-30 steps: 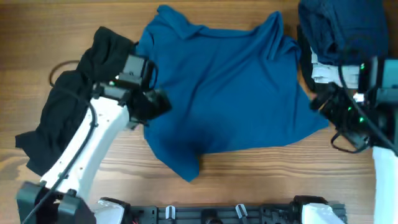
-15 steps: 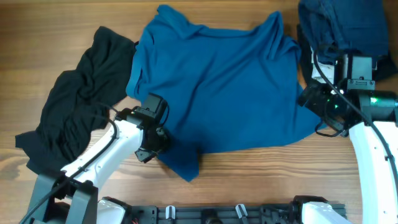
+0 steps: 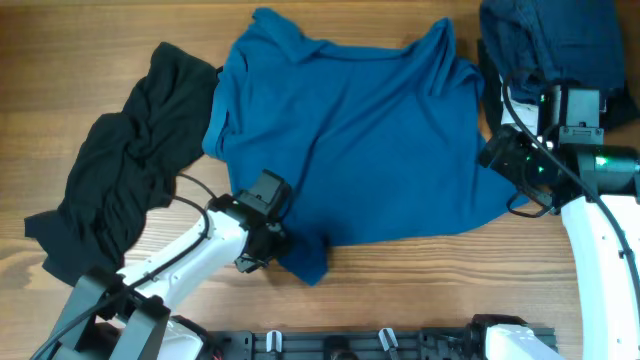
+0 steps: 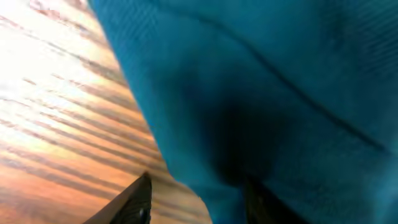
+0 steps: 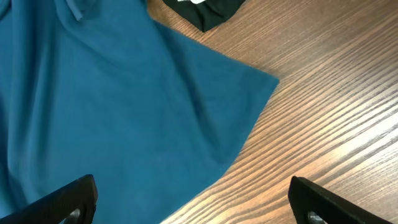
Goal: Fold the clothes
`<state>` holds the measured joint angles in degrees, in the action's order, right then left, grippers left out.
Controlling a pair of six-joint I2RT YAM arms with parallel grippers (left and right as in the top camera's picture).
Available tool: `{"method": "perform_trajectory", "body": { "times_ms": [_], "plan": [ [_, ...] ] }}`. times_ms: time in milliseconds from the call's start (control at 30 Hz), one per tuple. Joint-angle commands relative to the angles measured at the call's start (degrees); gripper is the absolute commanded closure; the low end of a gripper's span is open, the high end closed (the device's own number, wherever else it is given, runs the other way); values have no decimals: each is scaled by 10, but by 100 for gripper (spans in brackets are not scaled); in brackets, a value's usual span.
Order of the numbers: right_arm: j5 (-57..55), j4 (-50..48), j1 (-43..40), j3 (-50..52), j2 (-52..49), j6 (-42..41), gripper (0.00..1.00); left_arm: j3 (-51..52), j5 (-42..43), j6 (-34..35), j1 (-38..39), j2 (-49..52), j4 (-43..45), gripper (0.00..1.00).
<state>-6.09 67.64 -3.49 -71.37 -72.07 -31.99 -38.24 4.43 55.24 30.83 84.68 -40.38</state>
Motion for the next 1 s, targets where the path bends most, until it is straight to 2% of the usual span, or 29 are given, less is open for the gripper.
{"method": "perform_trajectory", "body": {
  "times_ms": [0, 133, 233, 367, 433, 533, 667, 700, 733, 767, 800, 833, 900, 967],
  "plan": [
    [-10, -6, 0, 3, -5, 6, 1, 2, -41, 10, 2, -2, 16, 69],
    [-10, -8, 0, 3, -5, 10, 1, 2, -73, 14, 2, -2, 30, 96],
    [-10, -8, 0, 3, -5, 20, 1, -4, -79, 18, 0, -5, 29, 96],
    [-10, -8, 0, 3, -5, 21, 1, -104, -99, -21, -2, -73, -125, 96],
    [-10, -8, 0, 3, -5, 21, 1, -143, -106, -25, -2, -117, -172, 96],
    [-7, -10, 0, 3, -5, 21, 1, -145, -111, -25, -2, -148, -171, 96],
    [8, -12, 0, 3, -6, 23, 1, -145, -216, -25, -2, -127, -79, 96],
    [10, -10, 0, 3, -6, 23, 1, -145, -216, -25, -2, -115, -49, 71],
    [10, -9, 0, 3, -6, 24, 1, -145, -214, -25, -2, -106, -41, 35],
    [10, -7, 0, 3, -6, 25, 1, -145, -210, -25, -2, -96, -54, 10],
    [10, -7, 0, 3, -6, 25, 1, -145, -208, -25, -2, -94, -66, 2],
    [10, -7, 0, 3, -6, 25, 1, -145, -207, -25, -2, -93, -87, 0],
    [10, -8, 0, 3, -6, 29, 1, -145, -182, 36, -2, -96, -178, 0],
    [10, -11, 0, 3, -6, 34, 1, -139, -160, 71, 6, -97, -218, 4]
  ]
}}
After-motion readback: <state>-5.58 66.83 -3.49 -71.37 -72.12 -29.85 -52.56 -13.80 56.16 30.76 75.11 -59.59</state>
